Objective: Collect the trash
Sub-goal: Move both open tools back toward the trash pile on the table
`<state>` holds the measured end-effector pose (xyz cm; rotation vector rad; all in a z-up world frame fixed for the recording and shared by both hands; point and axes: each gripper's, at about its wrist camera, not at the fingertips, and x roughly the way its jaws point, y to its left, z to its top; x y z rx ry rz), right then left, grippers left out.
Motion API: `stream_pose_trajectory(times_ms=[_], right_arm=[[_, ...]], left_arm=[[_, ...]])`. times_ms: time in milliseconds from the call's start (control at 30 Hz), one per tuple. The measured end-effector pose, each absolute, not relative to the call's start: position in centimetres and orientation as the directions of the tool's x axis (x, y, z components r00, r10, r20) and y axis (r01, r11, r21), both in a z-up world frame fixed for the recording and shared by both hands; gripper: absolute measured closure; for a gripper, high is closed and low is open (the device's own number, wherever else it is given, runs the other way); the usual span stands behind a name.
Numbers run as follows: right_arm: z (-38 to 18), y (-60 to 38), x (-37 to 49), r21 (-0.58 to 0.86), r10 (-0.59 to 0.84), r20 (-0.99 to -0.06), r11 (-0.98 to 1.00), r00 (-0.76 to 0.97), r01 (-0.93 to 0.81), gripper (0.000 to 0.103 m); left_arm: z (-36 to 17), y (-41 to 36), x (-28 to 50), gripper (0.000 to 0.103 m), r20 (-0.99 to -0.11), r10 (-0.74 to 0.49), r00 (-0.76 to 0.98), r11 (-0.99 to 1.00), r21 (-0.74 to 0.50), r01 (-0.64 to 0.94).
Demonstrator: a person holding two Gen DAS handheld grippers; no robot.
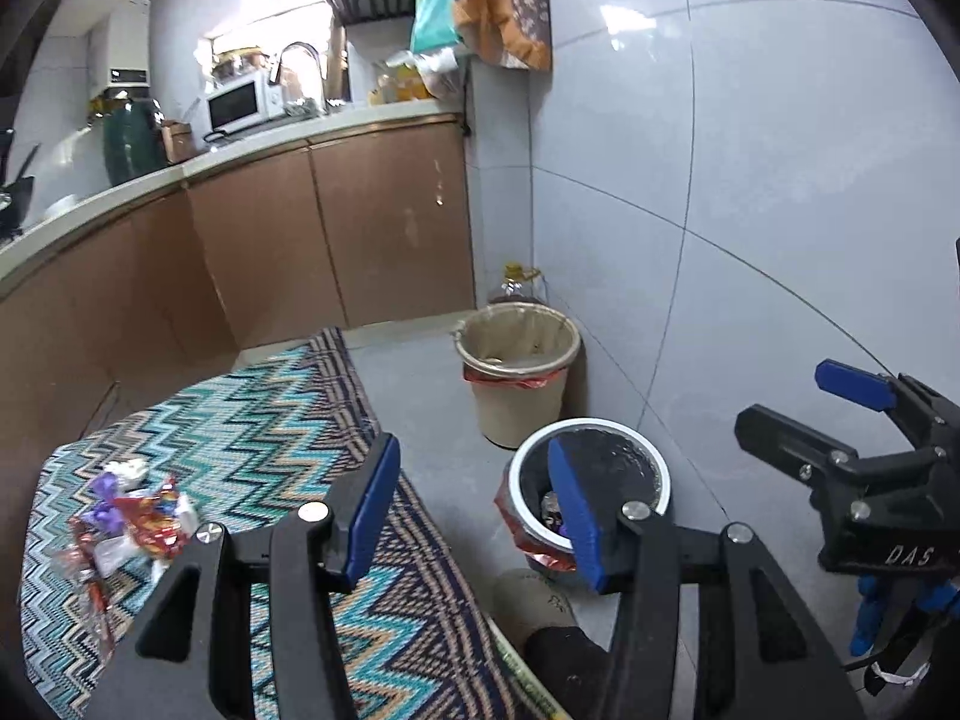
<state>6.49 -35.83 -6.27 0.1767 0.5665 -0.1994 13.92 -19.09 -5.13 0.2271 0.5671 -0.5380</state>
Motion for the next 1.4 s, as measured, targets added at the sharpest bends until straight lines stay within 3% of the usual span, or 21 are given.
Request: stream_pose_trajectory(times_ms=[167, 400, 1067, 1400], right_arm=[[-5.1, -35.0, 4.8, 0.114, -0.141, -0.507, 0.967, 0.851, 0.228, 0.0], [-3.6, -33.4, 3.2, 0.112, -0.135, -0.477, 0.971, 0.869, 0.212, 0.0], [0.0, -28.4, 0.7, 0.087, -0.054, -0.419, 0.991, 0.907, 0.1, 0.0], [1.6, -23.8, 2.0, 0.043, 0.046, -0.403, 0.999, 0.914, -0.031, 0.001]], left_arm=[[-3.9, -17.2, 12.1, 0.04, -0.516, -0.4, 0.758, 0.859, 0.077, 0.506], [-2.6, -15.3, 10.0, 0.032, -0.464, -0.381, 0.799, 0.877, 0.091, 0.471], [-0.6, -8.9, 7.0, 0.031, -0.416, -0.342, 0.843, 0.914, 0.061, 0.401], [-1.9, -0.6, 9.2, 0.031, -0.442, -0.231, 0.867, 0.962, 0.031, 0.272]])
